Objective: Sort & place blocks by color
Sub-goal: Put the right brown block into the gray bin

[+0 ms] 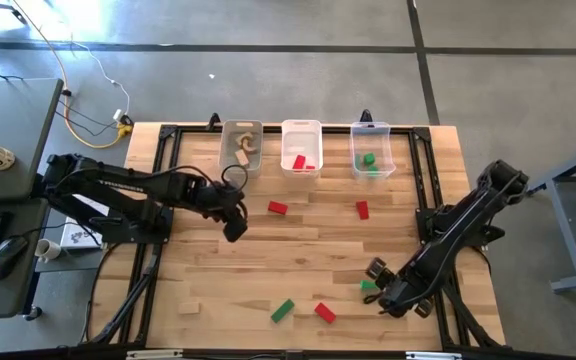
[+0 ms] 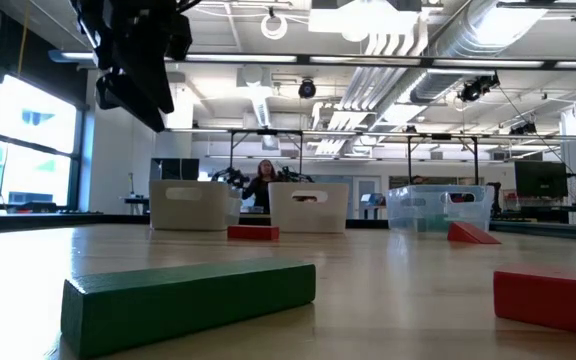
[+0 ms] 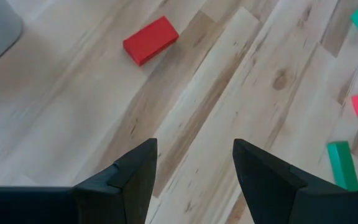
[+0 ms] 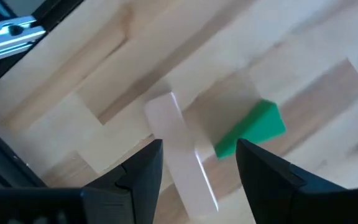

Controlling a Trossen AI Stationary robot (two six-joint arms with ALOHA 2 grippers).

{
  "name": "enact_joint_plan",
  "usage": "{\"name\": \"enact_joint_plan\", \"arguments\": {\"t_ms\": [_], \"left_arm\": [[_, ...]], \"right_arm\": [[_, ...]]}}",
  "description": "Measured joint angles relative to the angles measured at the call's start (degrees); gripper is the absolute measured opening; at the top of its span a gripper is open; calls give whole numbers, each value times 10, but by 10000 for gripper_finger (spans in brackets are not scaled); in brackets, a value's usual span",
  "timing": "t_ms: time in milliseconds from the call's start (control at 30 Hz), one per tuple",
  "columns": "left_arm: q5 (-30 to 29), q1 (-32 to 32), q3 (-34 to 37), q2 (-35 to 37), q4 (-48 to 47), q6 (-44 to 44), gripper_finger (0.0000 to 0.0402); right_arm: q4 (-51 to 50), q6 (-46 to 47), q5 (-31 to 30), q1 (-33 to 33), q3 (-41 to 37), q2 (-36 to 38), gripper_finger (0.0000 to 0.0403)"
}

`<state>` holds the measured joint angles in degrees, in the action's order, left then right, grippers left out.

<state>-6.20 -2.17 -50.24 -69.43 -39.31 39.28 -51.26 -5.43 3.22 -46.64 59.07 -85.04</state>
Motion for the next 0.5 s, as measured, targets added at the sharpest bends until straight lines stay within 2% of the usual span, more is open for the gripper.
{"name": "enact_joint_plan", "arguments": {"t_ms": [367,500], "left_arm": [[-17,26,0,0,0,28,200],[-20,31,0,0,0,28,200]], "right_arm": [[31,-69,15,-31,0,-99,188],[26,-70,-2,-43,0,-127,188]]}}
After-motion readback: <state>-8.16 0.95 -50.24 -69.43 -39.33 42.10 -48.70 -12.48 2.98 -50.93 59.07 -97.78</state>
